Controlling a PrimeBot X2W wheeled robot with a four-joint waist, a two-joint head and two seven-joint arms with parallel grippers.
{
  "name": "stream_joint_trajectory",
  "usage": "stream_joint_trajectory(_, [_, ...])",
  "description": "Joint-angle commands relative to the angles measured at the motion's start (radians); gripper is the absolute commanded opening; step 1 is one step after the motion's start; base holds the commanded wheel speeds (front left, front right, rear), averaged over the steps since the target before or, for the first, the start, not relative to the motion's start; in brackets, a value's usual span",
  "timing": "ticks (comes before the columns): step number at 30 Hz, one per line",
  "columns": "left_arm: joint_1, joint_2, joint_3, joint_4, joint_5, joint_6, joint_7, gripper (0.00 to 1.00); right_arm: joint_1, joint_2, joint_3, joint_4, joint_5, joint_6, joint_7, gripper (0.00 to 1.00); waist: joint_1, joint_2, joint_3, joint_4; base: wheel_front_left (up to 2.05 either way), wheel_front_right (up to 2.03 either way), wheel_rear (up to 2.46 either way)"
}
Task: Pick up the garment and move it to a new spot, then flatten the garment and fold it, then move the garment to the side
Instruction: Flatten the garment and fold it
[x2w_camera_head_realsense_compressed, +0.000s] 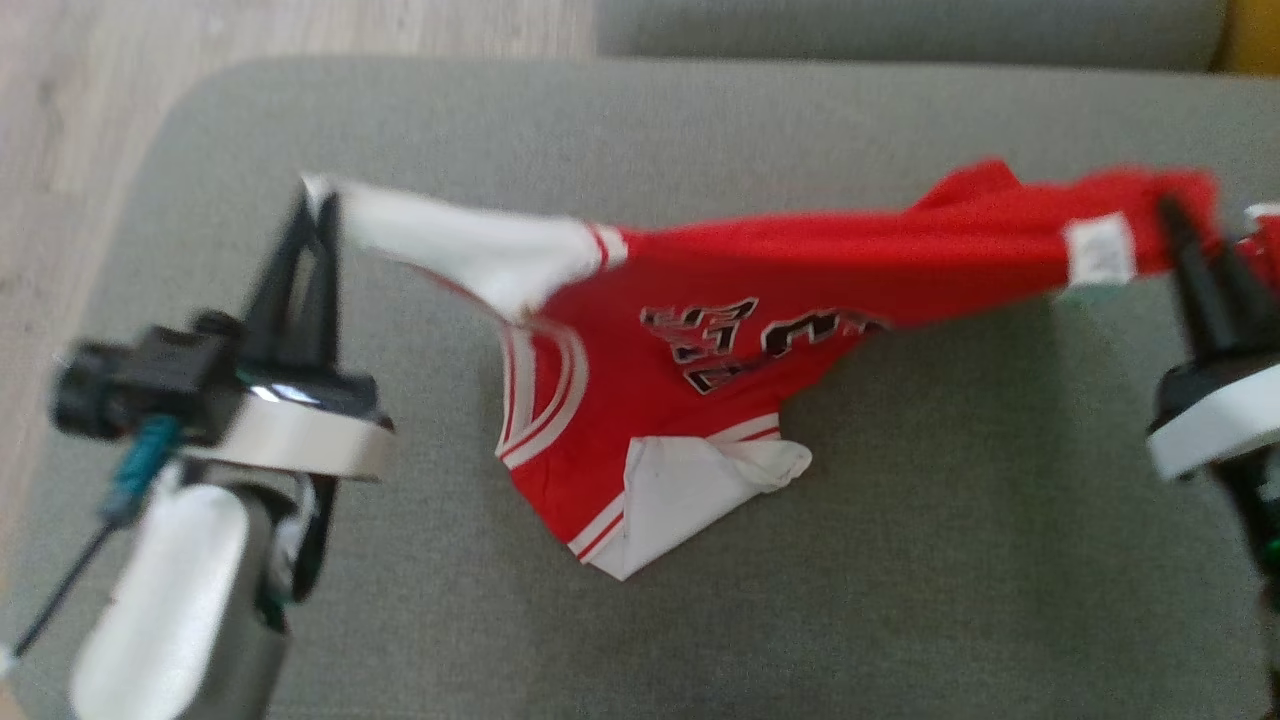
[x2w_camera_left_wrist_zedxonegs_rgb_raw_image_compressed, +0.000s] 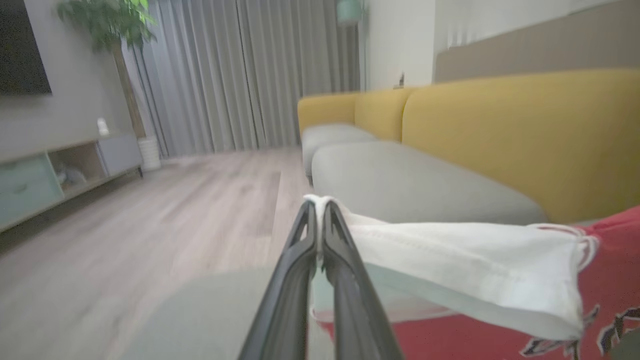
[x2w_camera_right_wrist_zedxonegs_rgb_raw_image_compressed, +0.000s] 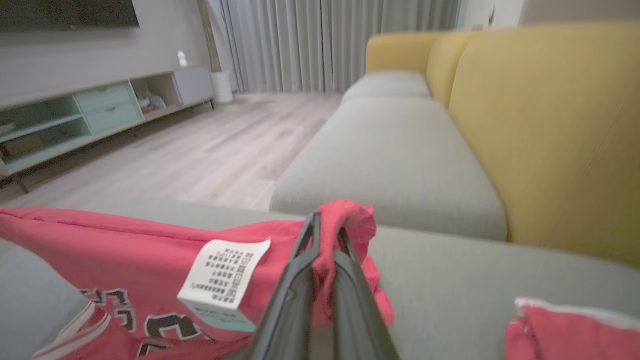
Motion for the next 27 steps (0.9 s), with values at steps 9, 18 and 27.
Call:
stream_joint_trajectory(9, [-0.314, 0.099, 0.115, -0.308, 0.050, 0.013, 0.036, 0.00, -0.166, -0.032, -0.098, -0.282, -0.086, -0.001, 0.028, 0.00, 0.0000, 0.0000, -0.164, 0.014, 0.00, 0.00, 0.00])
stream_joint_trajectory(18, [-0.506, 0.083, 0.091, -0.226, 0.005, -0.032, 0.108, 0.00, -0.277, -0.043, -0.140, -0.307, -0.066, -0.001, 0.107, 0.00, 0.0000, 0.0000, -0.165, 0.010, 0.00, 0.00, 0.00])
stream_joint_trajectory(27, [-0.588, -0.016, 0.082, 0.205, -0.119, -0.095, 0.049, 0.00, -0.428, 0.008, -0.058, -0.003, 0.000, -0.001, 0.054, 0.00, 0.0000, 0.0000, -0.088, -0.023, 0.00, 0.00, 0.00])
